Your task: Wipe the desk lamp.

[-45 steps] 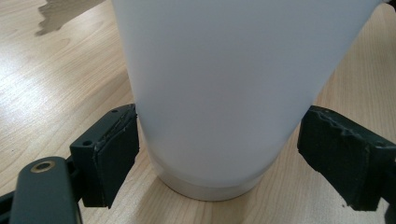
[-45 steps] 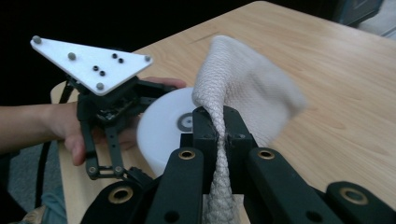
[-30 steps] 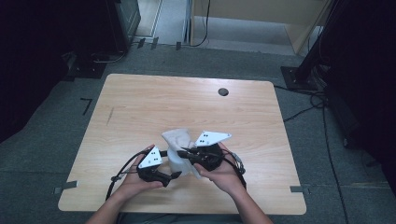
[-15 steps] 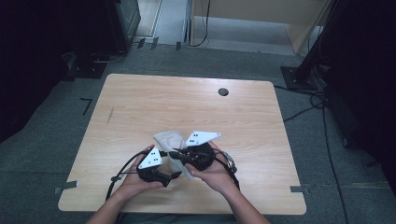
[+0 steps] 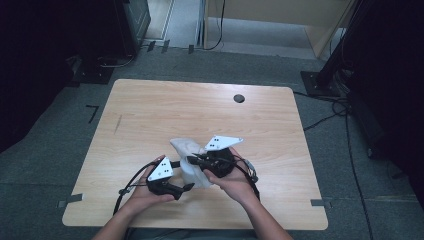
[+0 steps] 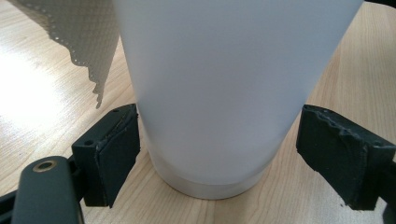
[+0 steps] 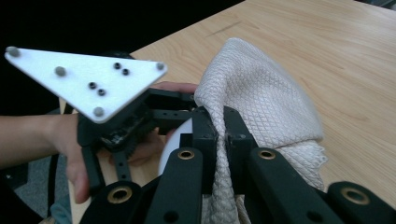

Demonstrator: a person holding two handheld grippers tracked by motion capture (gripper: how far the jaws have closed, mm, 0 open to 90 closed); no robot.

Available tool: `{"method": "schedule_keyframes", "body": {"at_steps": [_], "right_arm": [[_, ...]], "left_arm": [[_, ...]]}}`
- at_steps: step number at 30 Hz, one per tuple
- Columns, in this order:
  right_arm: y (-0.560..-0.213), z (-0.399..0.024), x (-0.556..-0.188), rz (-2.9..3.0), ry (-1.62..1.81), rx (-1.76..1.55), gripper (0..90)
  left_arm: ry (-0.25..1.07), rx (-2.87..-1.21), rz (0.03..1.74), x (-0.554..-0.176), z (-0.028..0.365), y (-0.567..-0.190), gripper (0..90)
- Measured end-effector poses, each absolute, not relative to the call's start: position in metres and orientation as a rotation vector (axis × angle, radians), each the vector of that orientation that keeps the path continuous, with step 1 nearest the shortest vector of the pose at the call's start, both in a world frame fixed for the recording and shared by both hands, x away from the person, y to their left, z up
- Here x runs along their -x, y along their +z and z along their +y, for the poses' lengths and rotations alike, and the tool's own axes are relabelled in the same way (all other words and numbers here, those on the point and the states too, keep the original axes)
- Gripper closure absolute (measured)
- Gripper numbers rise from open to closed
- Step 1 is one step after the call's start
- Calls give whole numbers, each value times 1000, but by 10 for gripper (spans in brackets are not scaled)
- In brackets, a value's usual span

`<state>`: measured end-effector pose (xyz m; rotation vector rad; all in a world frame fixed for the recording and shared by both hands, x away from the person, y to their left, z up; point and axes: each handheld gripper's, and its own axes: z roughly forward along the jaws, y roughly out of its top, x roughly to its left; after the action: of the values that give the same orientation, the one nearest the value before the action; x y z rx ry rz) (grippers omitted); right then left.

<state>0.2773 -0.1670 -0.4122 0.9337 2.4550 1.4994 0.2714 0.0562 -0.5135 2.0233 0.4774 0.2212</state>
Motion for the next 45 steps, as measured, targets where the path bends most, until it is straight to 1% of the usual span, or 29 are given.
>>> {"method": "schedule_keyframes", "body": {"at_steps": [11,29,45], "right_arm": [[-413,-181,-284,2405,1489,-1005,864],[-412,-157,-265,2483,1519,-908,862],[-415,-182,-281,2384,1516,-1014,861]], "left_arm": [[226,-2024,485,-272,57,-514,143],[225,-2026,500,-273,56,-514,149],[223,-2029,496,-273,56,-514,152]]}}
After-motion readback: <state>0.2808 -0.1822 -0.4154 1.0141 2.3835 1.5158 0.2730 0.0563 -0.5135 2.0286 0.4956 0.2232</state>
